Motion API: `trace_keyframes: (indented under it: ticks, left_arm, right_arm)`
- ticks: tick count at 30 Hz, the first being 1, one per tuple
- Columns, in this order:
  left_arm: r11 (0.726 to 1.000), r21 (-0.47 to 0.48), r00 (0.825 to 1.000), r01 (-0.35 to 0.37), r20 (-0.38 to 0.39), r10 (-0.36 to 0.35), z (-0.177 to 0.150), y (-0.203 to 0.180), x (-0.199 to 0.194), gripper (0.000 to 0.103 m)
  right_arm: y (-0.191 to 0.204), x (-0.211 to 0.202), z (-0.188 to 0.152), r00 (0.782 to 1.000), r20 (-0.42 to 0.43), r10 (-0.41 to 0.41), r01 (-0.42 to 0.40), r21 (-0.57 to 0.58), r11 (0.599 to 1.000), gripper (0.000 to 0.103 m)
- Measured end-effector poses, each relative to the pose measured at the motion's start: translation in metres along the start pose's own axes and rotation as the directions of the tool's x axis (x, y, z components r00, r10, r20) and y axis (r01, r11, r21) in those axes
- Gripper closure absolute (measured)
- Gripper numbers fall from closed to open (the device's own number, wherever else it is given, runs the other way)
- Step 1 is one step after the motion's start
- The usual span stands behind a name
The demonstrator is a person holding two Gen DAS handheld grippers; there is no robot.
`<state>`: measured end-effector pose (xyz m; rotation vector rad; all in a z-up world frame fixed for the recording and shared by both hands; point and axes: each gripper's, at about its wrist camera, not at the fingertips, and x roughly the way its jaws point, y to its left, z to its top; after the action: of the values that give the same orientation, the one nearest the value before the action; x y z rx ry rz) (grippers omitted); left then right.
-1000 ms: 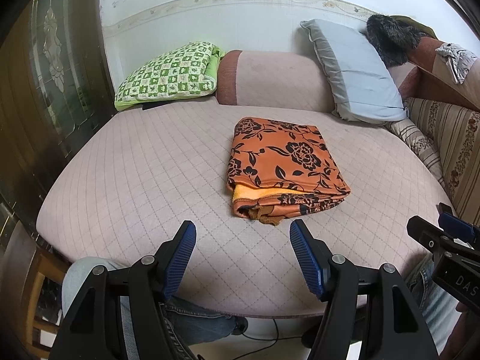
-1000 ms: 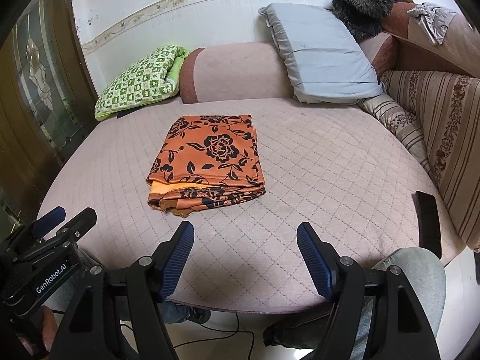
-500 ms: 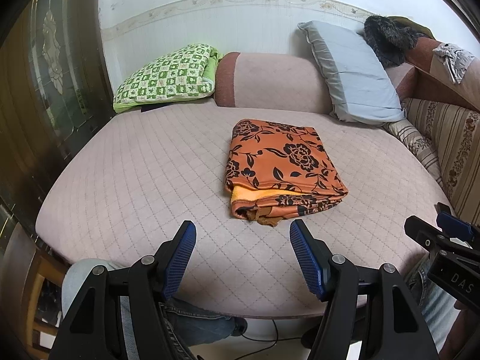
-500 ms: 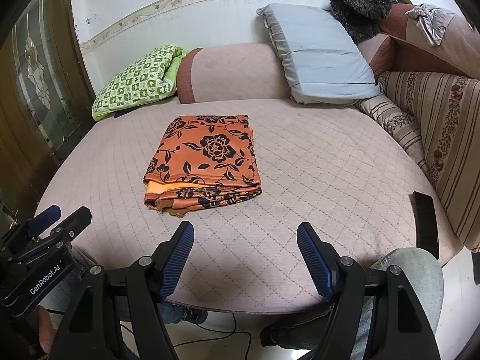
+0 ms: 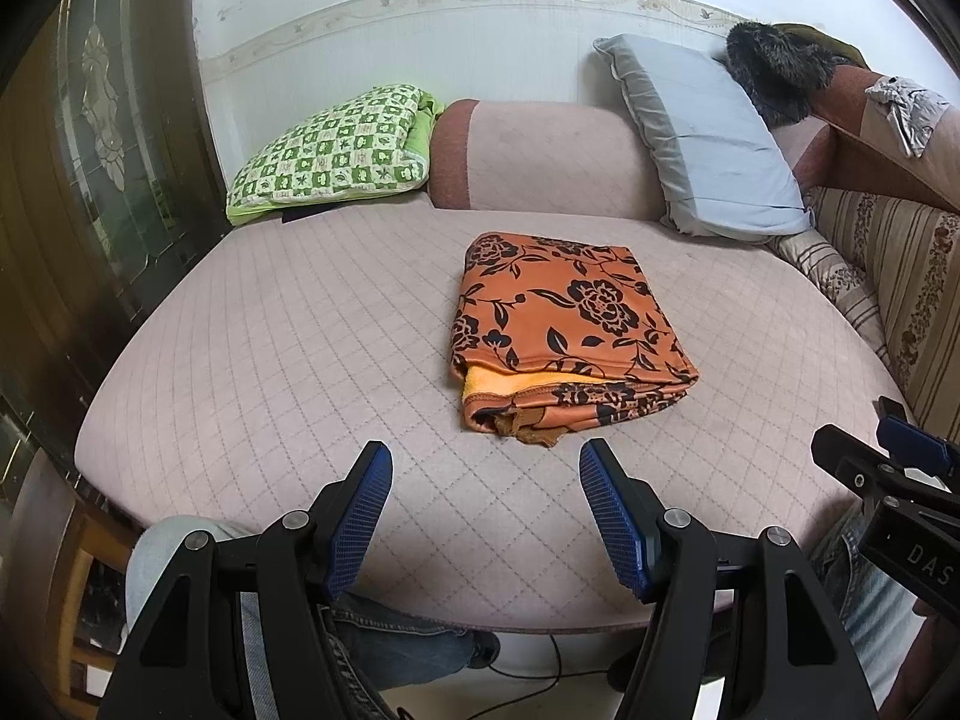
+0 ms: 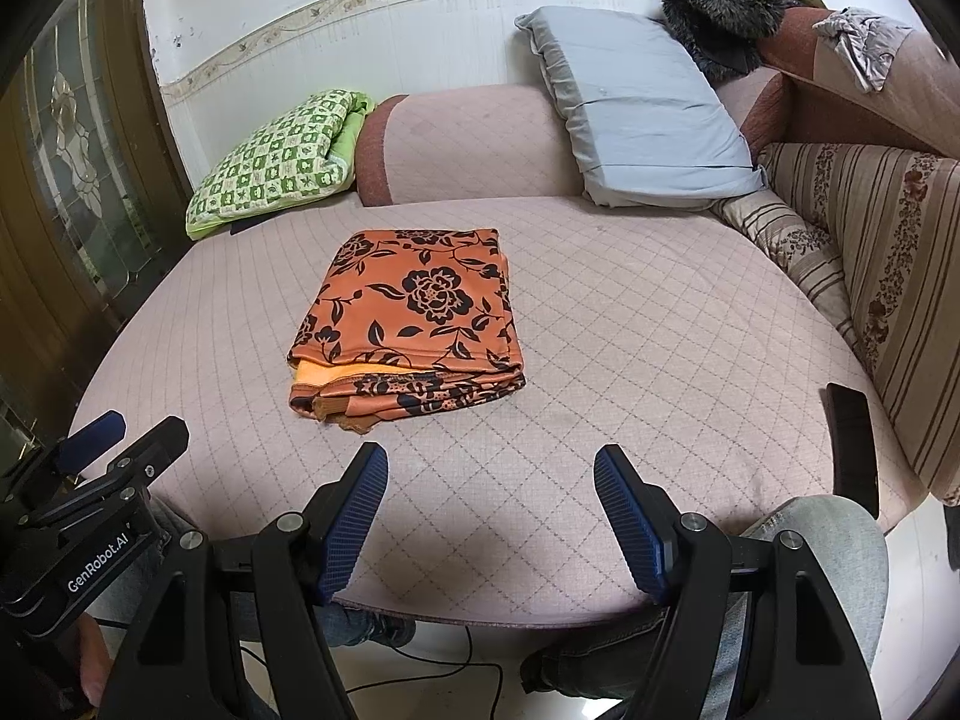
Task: Fold small clothes
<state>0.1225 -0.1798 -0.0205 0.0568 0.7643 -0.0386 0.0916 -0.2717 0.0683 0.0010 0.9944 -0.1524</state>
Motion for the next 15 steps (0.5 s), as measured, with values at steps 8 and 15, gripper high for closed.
trace_keyframes:
  ticks: [8,15]
  left_arm:
    - [1.000,-0.001,1.000,0.002,0.001,-0.002,0.0001,0.0003,0.0001,0.038]
    - [1.000,0.000,1.000,0.001,0.001,-0.001,-0.0003,0.0014,0.0003,0.038]
  right_arm:
    - [0.0008,-0.0006,0.0002,1.000,0.003,-0.003,0.003,-0.002,1.000,0.030]
    - [0.0029,-0.0009,0.0007,1.000,0.004,-0.002,0.002,-0.008,1.000,0.030]
